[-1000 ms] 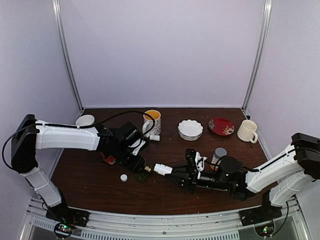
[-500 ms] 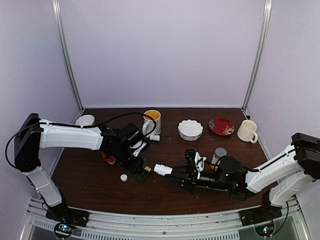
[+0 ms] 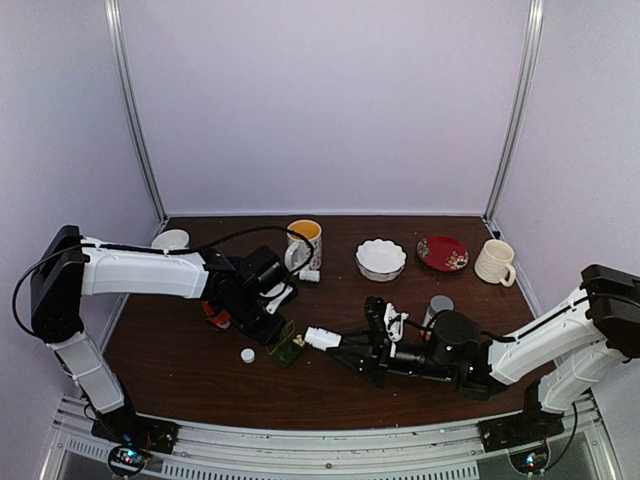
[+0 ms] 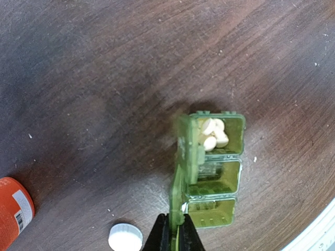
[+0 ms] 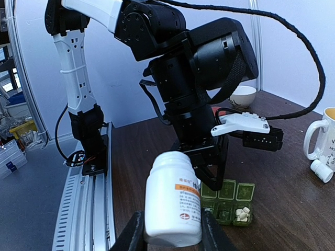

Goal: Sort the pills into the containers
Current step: Hold the pill container at the center of the board, then pour the pill into the compartment of the pill container.

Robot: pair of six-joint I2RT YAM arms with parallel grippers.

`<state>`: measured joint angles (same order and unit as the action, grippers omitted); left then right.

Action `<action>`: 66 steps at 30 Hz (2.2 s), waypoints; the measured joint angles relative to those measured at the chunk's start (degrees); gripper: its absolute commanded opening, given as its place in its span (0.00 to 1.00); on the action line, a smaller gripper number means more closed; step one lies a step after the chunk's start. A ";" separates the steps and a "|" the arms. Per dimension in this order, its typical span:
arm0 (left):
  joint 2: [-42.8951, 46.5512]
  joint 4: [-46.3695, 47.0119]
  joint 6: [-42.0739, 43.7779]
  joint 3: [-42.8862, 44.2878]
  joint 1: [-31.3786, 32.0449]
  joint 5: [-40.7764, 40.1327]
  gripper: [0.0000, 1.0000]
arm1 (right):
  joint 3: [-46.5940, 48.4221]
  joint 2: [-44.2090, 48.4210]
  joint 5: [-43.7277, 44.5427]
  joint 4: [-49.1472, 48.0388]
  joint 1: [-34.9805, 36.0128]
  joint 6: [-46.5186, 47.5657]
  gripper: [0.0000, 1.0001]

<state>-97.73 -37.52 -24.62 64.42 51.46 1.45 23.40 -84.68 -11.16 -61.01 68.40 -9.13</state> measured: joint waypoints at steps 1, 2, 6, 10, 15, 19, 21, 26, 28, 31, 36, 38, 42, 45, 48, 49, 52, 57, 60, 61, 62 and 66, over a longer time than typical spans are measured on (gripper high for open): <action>0.00 -0.07 0.00 0.00 0.02 -0.02 0.04 | 0.13 -0.26 0.13 0.07 0.00 0.07 0.00; 0.00 -0.04 -0.02 0.00 0.02 -0.11 0.04 | 0.26 -0.52 0.17 0.20 0.02 0.13 0.00; 0.00 -0.09 -0.46 0.00 0.02 -0.17 0.04 | 0.79 -2.14 0.48 0.83 0.02 0.15 0.00; 0.09 -0.09 -1.99 0.00 0.02 -0.20 0.04 | 0.79 -3.82 0.68 1.46 0.02 0.13 0.00; 1.01 0.04 -4.52 -0.02 0.02 -0.20 0.04 | 1.20 -6.32 0.76 1.31 -0.07 -0.52 0.00; 2.45 1.14 -6.23 -0.83 0.20 -1.14 0.04 | 1.86 -9.42 0.57 -0.15 -0.63 -2.47 0.00; 2.93 1.95 -6.93 -1.53 0.31 -1.42 0.04 | 2.29 -10.95 0.57 -0.39 -0.90 -3.39 0.00; 2.99 3.45 -7.89 -3.34 0.42 -1.46 0.04 | 4.90 -12.87 0.72 1.16 -1.33 -5.46 0.00; 2.99 3.89 -8.11 -4.00 0.48 -1.44 0.04 | 5.81 -13.14 0.79 1.68 -1.53 -6.19 0.00; 2.99 4.79 -8.28 -4.46 0.63 -1.09 0.04 | 6.80 -13.51 0.83 2.64 -1.68 -7.08 0.00; 2.99 6.14 -8.31 -4.57 0.90 -0.04 0.04 | 7.91 -15.08 0.79 5.29 -2.40 -9.01 0.00; 2.99 6.27 -8.31 -4.57 1.01 0.22 0.04 | 8.50 -15.76 0.79 6.75 -2.73 -9.64 0.00; 2.99 6.29 -8.31 -4.57 1.14 0.76 0.04 | 9.49 -16.20 0.81 9.88 -3.48 -11.37 0.00; 2.99 6.36 -8.28 -4.57 1.25 1.03 0.04 | 10.56 -16.20 0.94 12.26 -3.91 -12.15 0.00; 2.99 6.49 -8.24 -4.57 1.49 1.16 0.04 | 11.41 -16.20 0.94 14.16 -4.02 -12.35 0.00; 2.99 6.51 -8.20 -4.57 1.57 1.18 0.04 | 11.61 -16.20 0.94 14.62 -4.17 -12.35 0.00; 2.97 6.51 -8.00 -4.57 1.88 1.22 0.04 | 11.89 -16.35 0.92 15.41 -4.31 -12.41 0.00; 2.97 6.60 -7.78 -4.57 2.01 1.36 0.04 | 12.13 -17.51 0.92 16.11 -4.92 -13.49 0.00; 2.97 6.62 -7.61 -4.57 2.01 1.38 0.03 | 12.76 -18.08 0.98 17.75 -4.98 -13.73 0.00; 2.97 6.62 -7.58 -4.57 2.01 1.38 0.04 | 13.09 -18.23 0.98 18.25 -5.05 -13.79 0.00; 2.97 6.62 -7.54 -4.57 2.01 1.38 0.03 | 13.33 -18.27 0.98 18.62 -5.05 -13.79 0.00; 2.97 6.64 -7.41 -4.57 2.10 1.42 0.02 | 14.64 -18.27 0.98 20.37 -5.07 -13.77 0.00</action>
<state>-94.76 -30.87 -32.03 59.86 53.56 2.87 38.04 -102.96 -10.17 -40.64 63.33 -22.90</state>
